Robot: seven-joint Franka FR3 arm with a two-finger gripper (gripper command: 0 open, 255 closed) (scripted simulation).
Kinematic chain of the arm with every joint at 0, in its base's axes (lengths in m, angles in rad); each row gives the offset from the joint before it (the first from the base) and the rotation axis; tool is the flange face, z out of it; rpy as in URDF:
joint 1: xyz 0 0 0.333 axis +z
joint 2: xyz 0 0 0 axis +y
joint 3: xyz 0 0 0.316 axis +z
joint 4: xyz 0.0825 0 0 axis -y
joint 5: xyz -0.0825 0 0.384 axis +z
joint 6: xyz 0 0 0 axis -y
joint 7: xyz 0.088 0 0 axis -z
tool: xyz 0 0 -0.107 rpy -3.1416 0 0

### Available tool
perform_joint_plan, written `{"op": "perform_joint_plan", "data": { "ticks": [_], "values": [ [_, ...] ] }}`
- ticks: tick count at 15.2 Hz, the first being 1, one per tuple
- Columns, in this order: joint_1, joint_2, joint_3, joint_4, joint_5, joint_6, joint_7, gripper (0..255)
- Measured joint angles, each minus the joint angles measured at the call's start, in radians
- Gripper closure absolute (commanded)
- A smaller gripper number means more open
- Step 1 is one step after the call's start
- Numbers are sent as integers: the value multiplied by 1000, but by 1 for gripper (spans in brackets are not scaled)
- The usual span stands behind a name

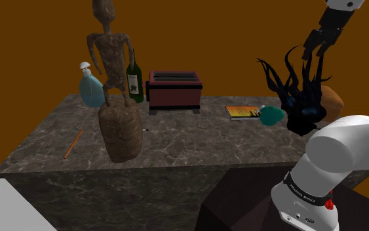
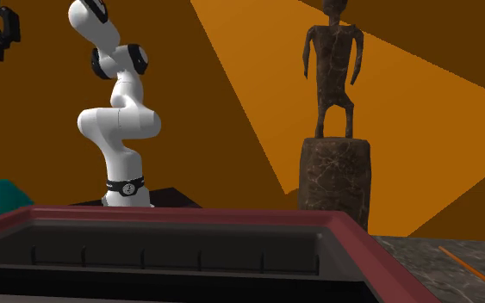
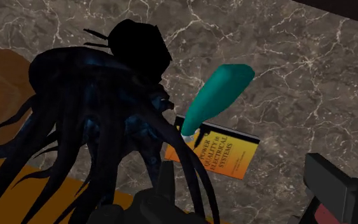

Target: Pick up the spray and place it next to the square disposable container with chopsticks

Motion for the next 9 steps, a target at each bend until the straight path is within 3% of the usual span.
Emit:
{"op": "perform_joint_plan", "data": {
  "ticks": [9],
  "values": [
    [-10,-105,-192,-304,-87,279,-123,0]
  ]
}}
